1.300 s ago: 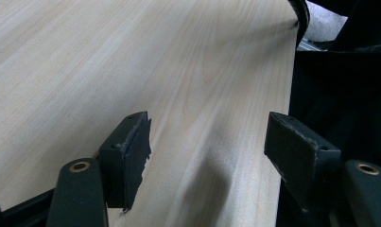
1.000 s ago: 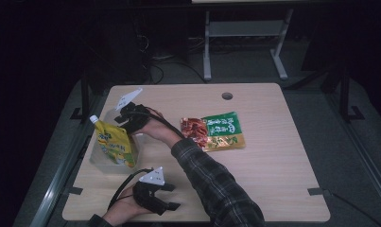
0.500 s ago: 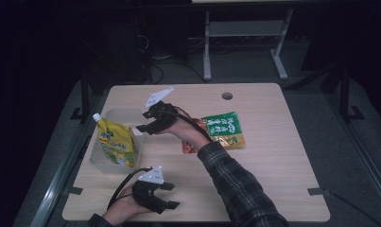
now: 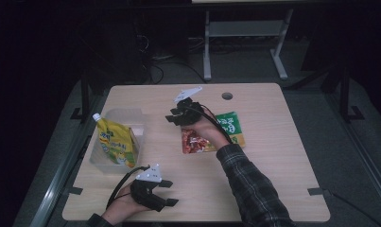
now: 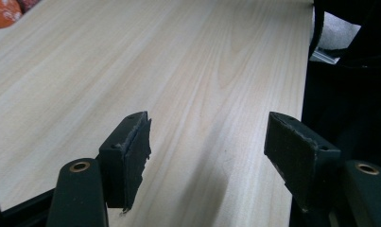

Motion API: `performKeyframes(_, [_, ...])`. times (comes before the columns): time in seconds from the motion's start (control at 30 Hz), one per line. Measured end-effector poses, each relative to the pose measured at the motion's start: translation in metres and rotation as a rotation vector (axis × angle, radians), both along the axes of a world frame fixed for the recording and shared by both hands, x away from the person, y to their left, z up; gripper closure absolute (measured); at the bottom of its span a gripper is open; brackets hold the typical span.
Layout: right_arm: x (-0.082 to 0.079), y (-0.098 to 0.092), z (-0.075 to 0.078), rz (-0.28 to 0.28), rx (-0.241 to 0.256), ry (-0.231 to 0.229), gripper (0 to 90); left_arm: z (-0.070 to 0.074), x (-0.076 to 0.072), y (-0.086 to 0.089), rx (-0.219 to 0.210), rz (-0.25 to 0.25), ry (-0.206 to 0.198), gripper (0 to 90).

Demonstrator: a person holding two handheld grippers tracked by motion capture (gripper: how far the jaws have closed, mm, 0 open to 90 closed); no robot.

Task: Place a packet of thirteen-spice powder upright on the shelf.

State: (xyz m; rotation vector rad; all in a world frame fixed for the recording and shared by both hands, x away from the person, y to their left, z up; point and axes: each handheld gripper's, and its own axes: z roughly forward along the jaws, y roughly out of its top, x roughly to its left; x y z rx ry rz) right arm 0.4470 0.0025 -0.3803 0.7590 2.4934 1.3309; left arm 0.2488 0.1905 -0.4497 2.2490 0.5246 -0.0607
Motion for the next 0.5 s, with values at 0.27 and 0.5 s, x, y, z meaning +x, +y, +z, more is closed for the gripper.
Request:
performKeyframes(0.27, [0.027, -0.032, -0.024, -0.164, -0.037, 0.010, 85.9, 0.004, 0.002, 0.005, 0.000, 0.069, -0.060, 30.3])
performKeyframes(0.5, [0.048, -0.048, -0.054, -0.304, -0.088, 0.047, 89.7, 0.007, 0.005, 0.010, -0.012, 0.156, -0.108, 30.3])
